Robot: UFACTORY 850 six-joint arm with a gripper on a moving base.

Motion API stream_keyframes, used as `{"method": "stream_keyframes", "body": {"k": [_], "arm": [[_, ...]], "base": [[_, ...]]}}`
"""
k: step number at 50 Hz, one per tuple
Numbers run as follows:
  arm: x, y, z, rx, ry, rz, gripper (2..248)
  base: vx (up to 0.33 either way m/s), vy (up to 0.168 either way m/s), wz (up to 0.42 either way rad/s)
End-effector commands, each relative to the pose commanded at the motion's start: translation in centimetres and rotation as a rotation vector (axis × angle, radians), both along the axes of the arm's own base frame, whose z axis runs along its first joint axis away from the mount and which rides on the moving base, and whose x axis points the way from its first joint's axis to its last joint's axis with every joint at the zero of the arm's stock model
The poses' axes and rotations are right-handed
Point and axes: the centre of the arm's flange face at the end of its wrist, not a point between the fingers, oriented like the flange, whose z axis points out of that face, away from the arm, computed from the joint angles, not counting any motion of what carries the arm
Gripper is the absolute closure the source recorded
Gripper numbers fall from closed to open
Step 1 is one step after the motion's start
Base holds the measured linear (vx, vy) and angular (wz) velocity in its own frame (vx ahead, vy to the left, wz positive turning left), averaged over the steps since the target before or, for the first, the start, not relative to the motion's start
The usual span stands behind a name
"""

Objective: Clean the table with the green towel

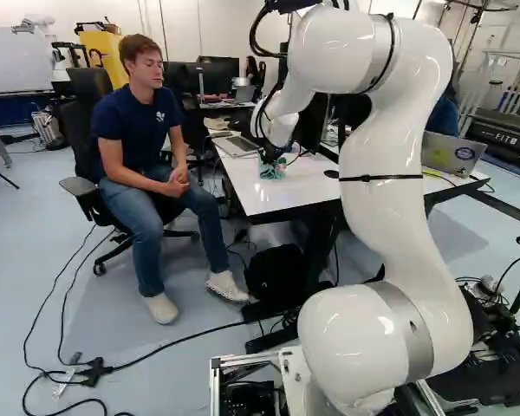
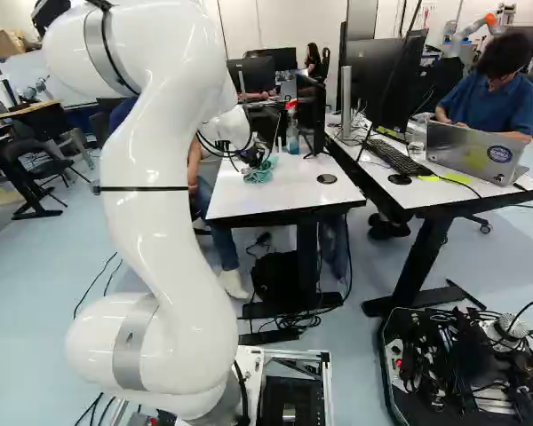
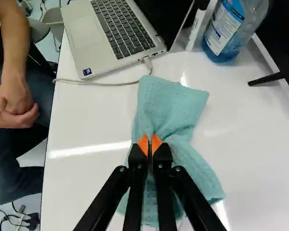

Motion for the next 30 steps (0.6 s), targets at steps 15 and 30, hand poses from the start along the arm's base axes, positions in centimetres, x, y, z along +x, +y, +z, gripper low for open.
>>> {"method": "stream_keyframes", "body": {"k": [15,30], "arm": [[-2.7,0.9,0.2,-0.001,0.020,0.016,218],[-5.5,1.0,0.4,-0.002,0.038,0.019,218]], "base": [[0.000,0.000,0.000],[0.000,0.000,0.000]]}}
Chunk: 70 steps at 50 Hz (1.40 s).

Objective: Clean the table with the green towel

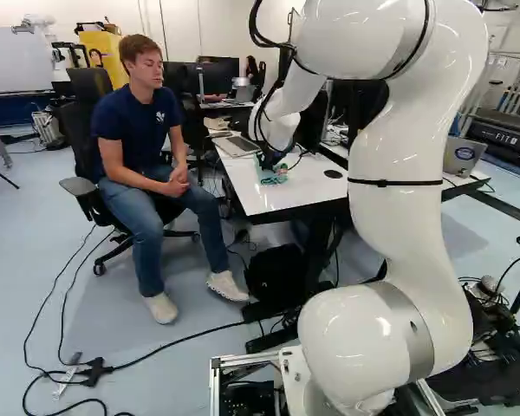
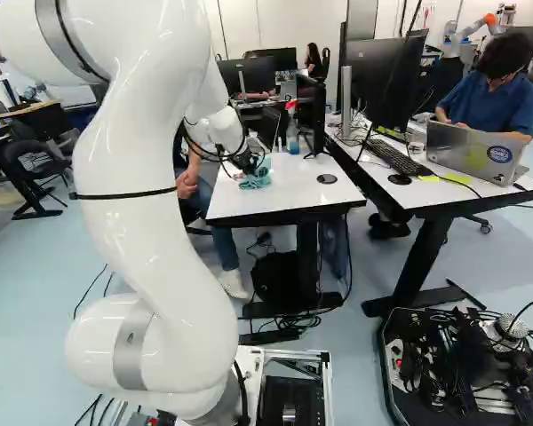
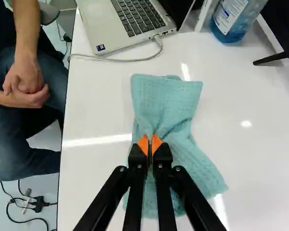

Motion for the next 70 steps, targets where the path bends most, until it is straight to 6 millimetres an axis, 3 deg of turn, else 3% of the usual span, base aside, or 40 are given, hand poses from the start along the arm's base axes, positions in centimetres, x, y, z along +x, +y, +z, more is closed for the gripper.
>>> {"method": "stream_keyframes", "body": {"k": [44,52,70], "arm": [[-8.1,-2.5,0.4,-0.001,0.041,-0.042,218],[-7.8,-3.6,0.4,-0.001,0.040,-0.063,218],[-4.6,-4.2,0.2,0.000,0.026,-0.072,218]], "base": [[0.000,0.000,0.000],[0.000,0.000,0.000],[0.000,0.000,0.000]]}}
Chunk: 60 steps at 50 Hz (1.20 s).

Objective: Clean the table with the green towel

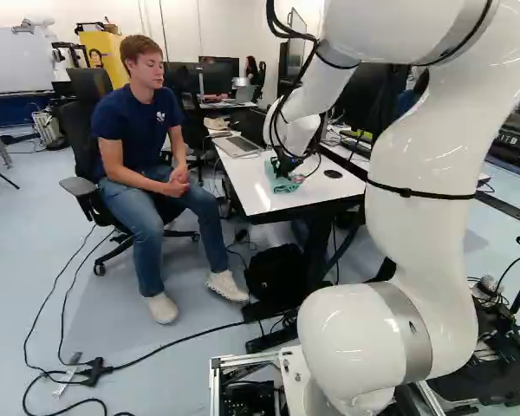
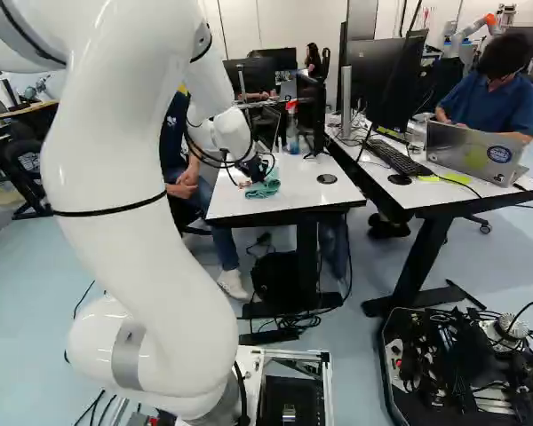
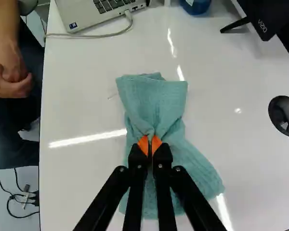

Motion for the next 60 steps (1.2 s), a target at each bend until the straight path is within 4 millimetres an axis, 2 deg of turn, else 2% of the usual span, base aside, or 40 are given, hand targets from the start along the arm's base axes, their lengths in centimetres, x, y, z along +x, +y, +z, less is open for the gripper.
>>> {"method": "stream_keyframes", "body": {"k": [60], "arm": [[11.2,3.1,-0.8,0.000,-0.072,0.051,218]], "base": [[0.000,0.000,0.000]]}}
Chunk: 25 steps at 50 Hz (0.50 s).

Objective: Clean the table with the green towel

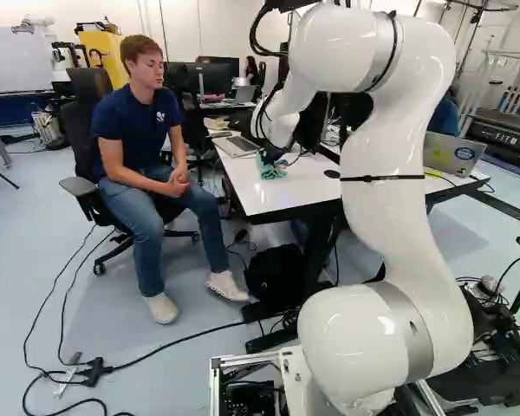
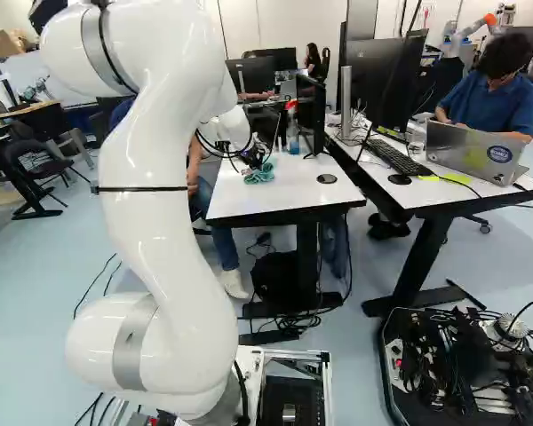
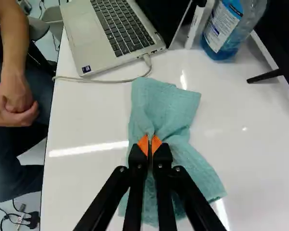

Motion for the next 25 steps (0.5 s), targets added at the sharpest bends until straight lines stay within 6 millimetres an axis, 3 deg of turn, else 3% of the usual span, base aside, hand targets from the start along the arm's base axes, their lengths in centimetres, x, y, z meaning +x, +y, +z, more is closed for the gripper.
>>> {"method": "stream_keyframes", "body": {"k": [8,25], "arm": [[0.0,1.0,0.0,0.000,-0.001,0.016,218],[-2.7,1.9,0.3,-0.001,0.020,0.031,218]], "base": [[0.000,0.000,0.000],[0.000,0.000,0.000]]}}
